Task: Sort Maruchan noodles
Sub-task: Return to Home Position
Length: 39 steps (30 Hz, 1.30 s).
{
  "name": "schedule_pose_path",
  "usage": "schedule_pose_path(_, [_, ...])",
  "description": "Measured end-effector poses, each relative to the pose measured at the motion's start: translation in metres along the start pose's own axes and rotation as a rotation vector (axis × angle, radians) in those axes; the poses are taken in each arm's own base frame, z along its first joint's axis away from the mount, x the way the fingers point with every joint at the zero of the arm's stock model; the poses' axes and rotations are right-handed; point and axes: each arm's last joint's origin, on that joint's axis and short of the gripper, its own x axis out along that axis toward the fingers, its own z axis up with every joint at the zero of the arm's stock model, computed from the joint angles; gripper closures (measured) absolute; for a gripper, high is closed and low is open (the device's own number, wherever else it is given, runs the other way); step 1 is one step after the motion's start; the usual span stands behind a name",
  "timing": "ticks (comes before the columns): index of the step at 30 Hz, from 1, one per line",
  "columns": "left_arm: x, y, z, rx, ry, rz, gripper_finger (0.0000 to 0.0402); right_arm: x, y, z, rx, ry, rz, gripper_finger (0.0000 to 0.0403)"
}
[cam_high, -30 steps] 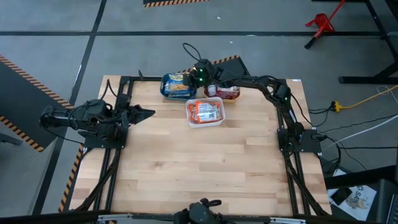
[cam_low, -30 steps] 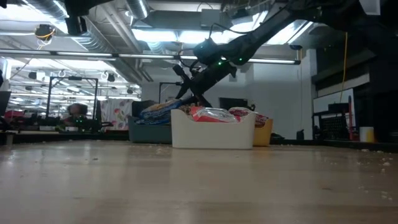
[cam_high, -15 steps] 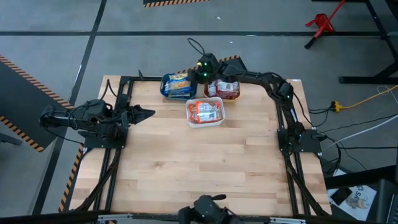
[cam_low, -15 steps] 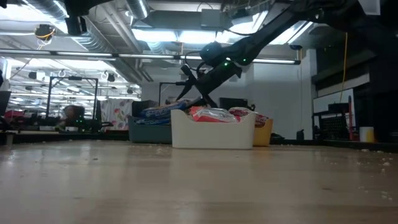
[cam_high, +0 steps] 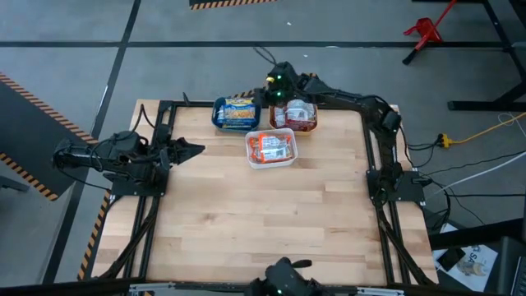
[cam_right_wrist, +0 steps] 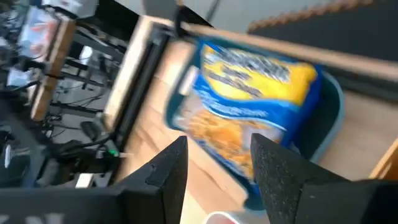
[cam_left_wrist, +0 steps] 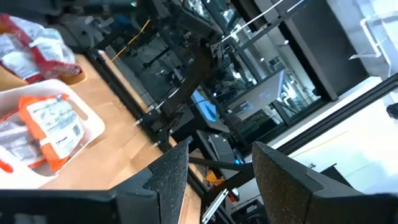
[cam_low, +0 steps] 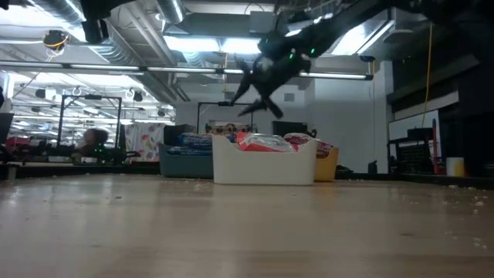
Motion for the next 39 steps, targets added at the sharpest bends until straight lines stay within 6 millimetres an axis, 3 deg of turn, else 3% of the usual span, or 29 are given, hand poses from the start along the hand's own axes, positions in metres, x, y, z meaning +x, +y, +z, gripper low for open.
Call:
schedule_pose_path(5, [0.000,-0.002,0.001,0.043,-0.011,-0.023,0.0227,-0.043,0.031,0.008,-0.155,-0.063,0.085,0.0242])
schedule_pose_path(11, [0.000,-0.002,0.002,0.176,-0.023,-0.015,0.0227,-0.113,0.064,0.004,-0.364,0.003,0.265,0.0242])
schedule_pose_path(16, [0.000,-0.001,0.003,0.207,-0.067,0.021,0.0227,-0.168,0.076,-0.011,-0.391,0.087,0.300,0.0242])
schedule_pose_path(20, [-0.001,-0.003,0.004,0.312,-0.062,-0.003,0.0227,-0.217,0.104,-0.037,-0.687,0.028,0.401,0.0242])
schedule_pose_path(23, [-0.012,-0.010,0.012,0.348,-0.117,-0.096,0.0227,-0.255,0.113,-0.055,-0.775,-0.031,0.457,0.0242])
schedule_pose_path(27, [-0.039,-0.014,0.021,0.382,-0.172,-0.214,0.0227,-0.300,0.097,-0.078,-0.832,-0.148,0.418,0.0242])
schedule_pose_path(30, [-0.063,-0.011,0.025,0.403,-0.222,-0.241,0.0227,-0.320,0.078,-0.105,-0.856,-0.248,0.436,0.0242])
schedule_pose_path(34, [-0.065,-0.005,0.020,0.436,-0.142,-0.224,0.0227,-0.319,0.039,-0.141,-0.804,-0.391,0.554,0.0242])
schedule_pose_path(36, [-0.060,-0.005,0.017,0.435,-0.109,-0.249,0.0227,-0.310,0.015,-0.160,-0.751,-0.426,0.607,0.0242])
schedule_pose_path(39, [-0.046,0.012,0.002,0.429,-0.023,-0.179,0.0227,-0.294,-0.017,-0.185,-0.682,-0.475,0.707,0.0242])
